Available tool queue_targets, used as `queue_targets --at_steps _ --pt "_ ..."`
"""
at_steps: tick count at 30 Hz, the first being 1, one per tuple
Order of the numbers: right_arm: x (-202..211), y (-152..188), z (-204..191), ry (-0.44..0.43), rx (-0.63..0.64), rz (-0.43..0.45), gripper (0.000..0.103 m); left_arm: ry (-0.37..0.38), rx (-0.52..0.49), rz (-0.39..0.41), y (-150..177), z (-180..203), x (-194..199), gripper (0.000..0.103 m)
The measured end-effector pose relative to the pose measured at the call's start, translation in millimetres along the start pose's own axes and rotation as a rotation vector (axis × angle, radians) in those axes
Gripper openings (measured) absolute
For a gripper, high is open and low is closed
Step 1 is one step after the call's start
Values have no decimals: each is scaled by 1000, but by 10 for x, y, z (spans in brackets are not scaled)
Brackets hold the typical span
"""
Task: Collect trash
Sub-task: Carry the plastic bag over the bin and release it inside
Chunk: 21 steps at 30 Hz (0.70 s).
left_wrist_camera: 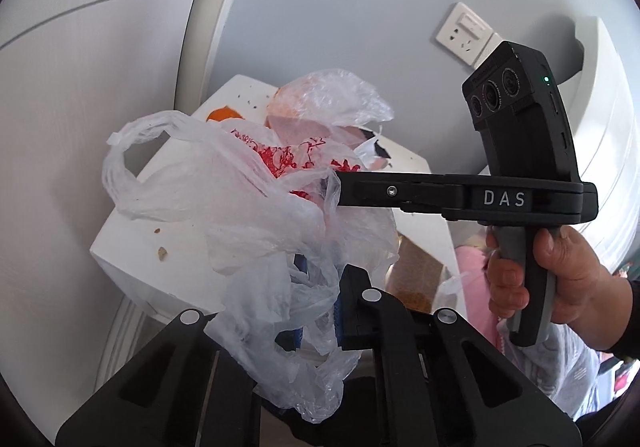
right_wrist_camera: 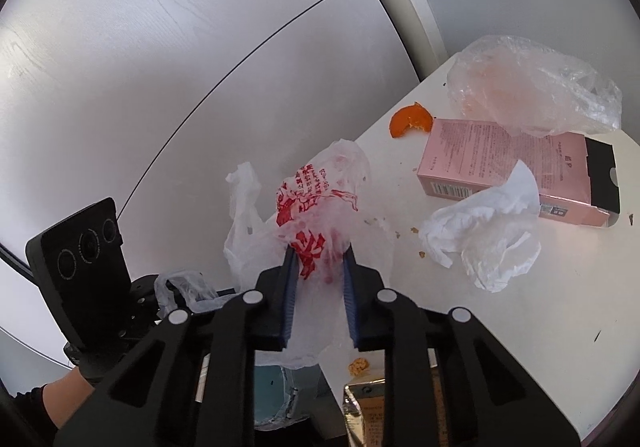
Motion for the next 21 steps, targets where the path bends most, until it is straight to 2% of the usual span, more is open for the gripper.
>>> queue_targets --at_steps 5,12,21 --pt "178 14 -239 -31 23 27 21 -34 -14 40 32 137 241 10" --pt "271 116 -744 -65 97 27 21 -83 -21 91 288 250 723 10" --pt "39 327 -1490 -147 189 -24 21 -176 42 158 798 77 1416 10"
Point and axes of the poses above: each gripper's, at about its wrist camera, not at the fingertips, and x roughly against the way its jaws point, z to its right, y to its underside, the point moved 1 cm from there along -x, roughly the way its jaws point, and after that the axes turned 10 degrees about x, right-handed, at the moved point
